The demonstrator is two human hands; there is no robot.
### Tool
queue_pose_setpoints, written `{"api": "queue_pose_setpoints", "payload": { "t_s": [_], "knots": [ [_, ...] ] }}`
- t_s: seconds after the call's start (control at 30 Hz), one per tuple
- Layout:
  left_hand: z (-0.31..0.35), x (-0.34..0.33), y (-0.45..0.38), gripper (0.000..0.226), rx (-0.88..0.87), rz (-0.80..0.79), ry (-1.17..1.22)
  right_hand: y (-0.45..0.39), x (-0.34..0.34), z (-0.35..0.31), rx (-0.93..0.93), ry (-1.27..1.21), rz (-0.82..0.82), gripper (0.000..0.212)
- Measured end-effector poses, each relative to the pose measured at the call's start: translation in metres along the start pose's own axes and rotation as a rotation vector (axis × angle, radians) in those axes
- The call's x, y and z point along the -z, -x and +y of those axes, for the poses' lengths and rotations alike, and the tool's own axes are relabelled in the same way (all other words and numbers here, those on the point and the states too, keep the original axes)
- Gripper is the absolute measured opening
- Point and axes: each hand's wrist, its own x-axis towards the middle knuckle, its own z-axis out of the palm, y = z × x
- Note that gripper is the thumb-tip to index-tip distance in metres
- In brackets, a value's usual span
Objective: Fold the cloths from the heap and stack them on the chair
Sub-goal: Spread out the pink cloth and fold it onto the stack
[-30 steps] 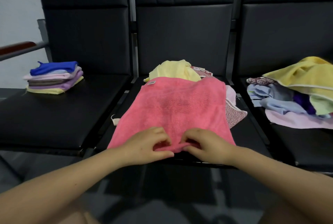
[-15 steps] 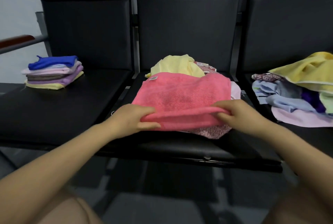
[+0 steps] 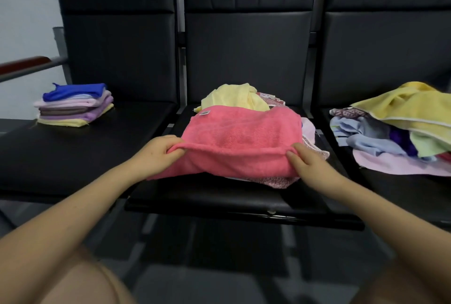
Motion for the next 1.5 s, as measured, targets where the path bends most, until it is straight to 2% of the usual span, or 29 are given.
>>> {"api": "queue_pose_setpoints", "payload": {
  "t_s": [0.1, 0.27, 0.33, 0.4, 0.5, 0.57, 0.6, 0.67, 0.73, 0.83, 0.97, 1.1, 1.27, 1.37, 1.43, 1.5],
  "knots": [
    [-0.008, -0.006, -0.001, 0.028, 0.102, -0.047, -0.038, -0.002, -0.012, 0.001, -0.049, -0.072, -0.019, 0.018],
    [-0.016, -0.004, 0.0, 0.023, 0.126, -0.06, -0.053, -0.012, -0.002, 0.0, -0.04, -0.279, -0.144, 0.019],
    [-0.014, -0.001, 0.001, 0.017, 0.121, -0.021, -0.026, -0.015, 0.004, 0.001, -0.09, -0.368, -0.028, 0.013],
    [-0.013, 0.002, 0.003, 0.024, 0.13, -0.028, -0.007, -0.018, 0.01, 0.001, -0.175, -0.473, 0.106, 0.008],
    [-0.014, 0.007, 0.008, 0.033, 0.163, -0.127, 0.021, -0.021, 0.023, -0.002, -0.193, -0.515, 0.193, 0.02],
    [-0.017, 0.011, 0.012, 0.016, 0.177, -0.105, 0.063, -0.019, 0.029, -0.005, -0.185, -0.511, 0.192, 0.024],
    [-0.018, 0.013, 0.014, 0.009, 0.177, -0.064, 0.101, -0.015, 0.031, -0.007, -0.183, -0.506, 0.168, 0.02],
    [-0.014, 0.017, 0.02, 0.016, 0.186, 0.03, 0.186, -0.004, 0.031, -0.01, -0.215, -0.504, 0.099, 0.014],
    [-0.007, 0.02, 0.028, 0.027, 0.203, 0.07, 0.27, 0.01, 0.03, -0.01, -0.261, -0.511, -0.018, 0.019],
    [0.005, 0.018, 0.042, 0.036, 0.229, -0.019, 0.329, 0.027, 0.031, -0.013, -0.299, -0.5, -0.159, 0.027],
    [0.011, 0.012, 0.051, 0.014, 0.25, -0.073, 0.287, 0.037, 0.027, -0.013, -0.362, -0.519, -0.238, 0.026],
    [0.007, 0.007, 0.049, 0.015, 0.256, -0.076, 0.251, 0.03, 0.025, -0.007, -0.374, -0.393, -0.154, 0.03],
    [-0.001, 0.012, 0.036, 0.023, 0.287, -0.043, 0.287, 0.01, 0.027, -0.012, -0.315, -0.424, 0.003, 0.028],
    [-0.001, 0.016, 0.022, 0.016, 0.281, 0.085, 0.37, -0.008, 0.031, -0.013, -0.232, -0.416, 0.14, 0.026],
    [-0.002, 0.017, 0.008, 0.017, 0.292, 0.201, 0.415, -0.02, 0.033, -0.017, -0.169, -0.405, 0.235, 0.014],
    [-0.002, 0.017, -0.011, 0.017, 0.328, 0.296, 0.449, -0.033, 0.036, -0.02, -0.117, -0.398, 0.334, 0.018]
  ]
}}
